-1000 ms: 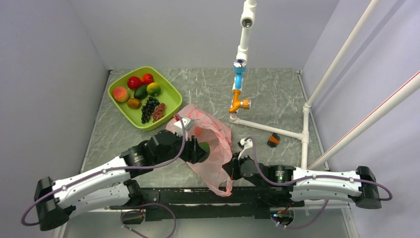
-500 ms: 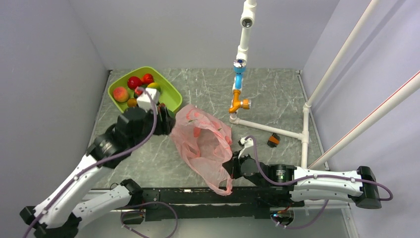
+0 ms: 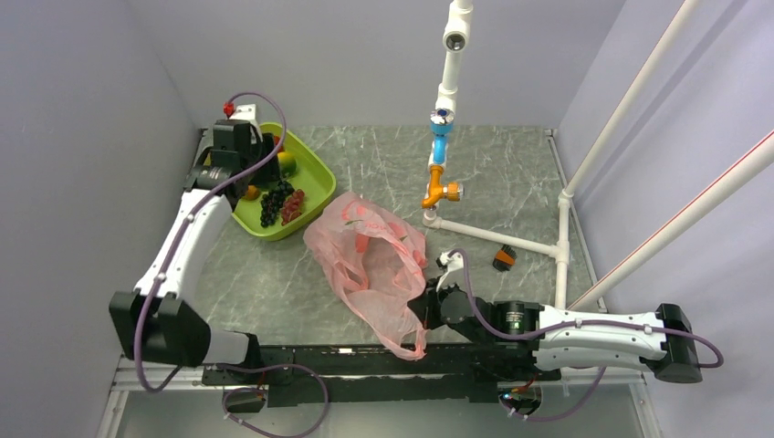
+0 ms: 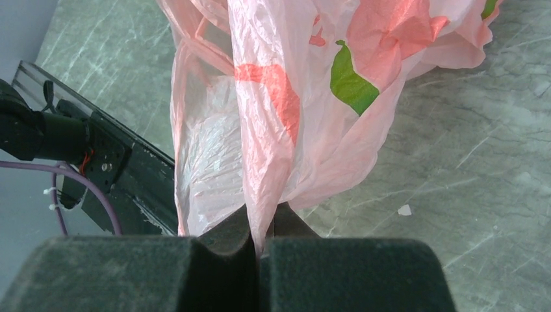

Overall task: Take the fake fruits out of the plastic bag
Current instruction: Place the fake fruit in the bin.

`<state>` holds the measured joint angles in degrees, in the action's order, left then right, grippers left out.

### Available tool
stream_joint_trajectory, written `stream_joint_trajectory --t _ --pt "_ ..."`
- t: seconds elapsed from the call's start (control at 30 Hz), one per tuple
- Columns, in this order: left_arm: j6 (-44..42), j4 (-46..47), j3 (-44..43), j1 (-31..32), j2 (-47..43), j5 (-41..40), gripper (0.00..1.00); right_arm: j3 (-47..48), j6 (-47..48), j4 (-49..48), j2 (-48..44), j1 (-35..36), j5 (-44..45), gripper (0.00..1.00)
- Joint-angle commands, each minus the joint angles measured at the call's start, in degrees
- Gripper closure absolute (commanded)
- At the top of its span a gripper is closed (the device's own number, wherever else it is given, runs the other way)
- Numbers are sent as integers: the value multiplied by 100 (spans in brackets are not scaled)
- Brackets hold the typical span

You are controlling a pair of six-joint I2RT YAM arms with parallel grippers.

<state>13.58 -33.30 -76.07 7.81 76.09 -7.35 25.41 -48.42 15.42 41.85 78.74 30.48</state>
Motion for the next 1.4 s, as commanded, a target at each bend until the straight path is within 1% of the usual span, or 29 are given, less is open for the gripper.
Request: stream_joint_trajectory --t 0.0,0.03,0.1,0.13,0.2,0.27,0.33,0.4,0.43,0.47,0.57,0.7,0.73,0.77,0.87,0.9,1.03,1.17,1.27,1.37 --pt "-169 422 118 -371 374 567 71 328 -3 -196 203 3 -131 100" --pt "-221 456 116 -406 413 668 70 371 11 -207 271 8 -130 100" --pt "-322 532 171 -458 522 570 66 451 53 -226 402 7 -133 100" --pt "-315 479 141 -527 631 656 67 484 81 -254 458 9 -136 100" --pt "-256 458 58 -677 897 1112 69 553 146 -319 565 8 -146 100" --pt "-235 415 -51 -739 1168 1319 69 625 199 -348 657 11 -179 100" --pt "-232 313 -150 -763 1379 1295 69 686 210 -330 728 10 -197 100" --pt "-246 307 -168 -764 1518 1253 65 684 211 -348 754 6 -239 100" --pt "-248 295 -175 -764 1544 1243 65 670 196 -368 748 9 -258 100" --pt "-243 309 -168 -891 1544 1233 65 657 179 -365 725 10 -276 100" --pt "-287 356 -86 -913 1475 1183 61 639 167 -352 666 10 -313 100" --pt "-277 259 -59 -913 1385 762 40 722 199 -212 626 10 -285 100" --pt "-263 240 -55 -913 1371 522 30 732 197 -193 611 5 -280 100" --pt "-254 230 -49 -913 1377 439 22 729 200 -188 596 7 -272 100" --pt "-240 174 -72 -913 1380 302 11 706 210 -218 565 4 -279 100" --pt "-239 147 -88 -913 1375 239 2 709 212 -227 569 8 -284 100" --pt "-239 171 -32 -913 1256 227 1 740 225 -252 630 4 -308 100" --pt "-223 186 45 -908 1038 823 4 740 261 -291 696 5 -349 100" --pt "-199 395 334 -892 636 1317 6 730 291 -343 711 10 -385 100" --pt "-288 610 669 -820 171 1583 6 689 356 -484 747 18 -484 100"
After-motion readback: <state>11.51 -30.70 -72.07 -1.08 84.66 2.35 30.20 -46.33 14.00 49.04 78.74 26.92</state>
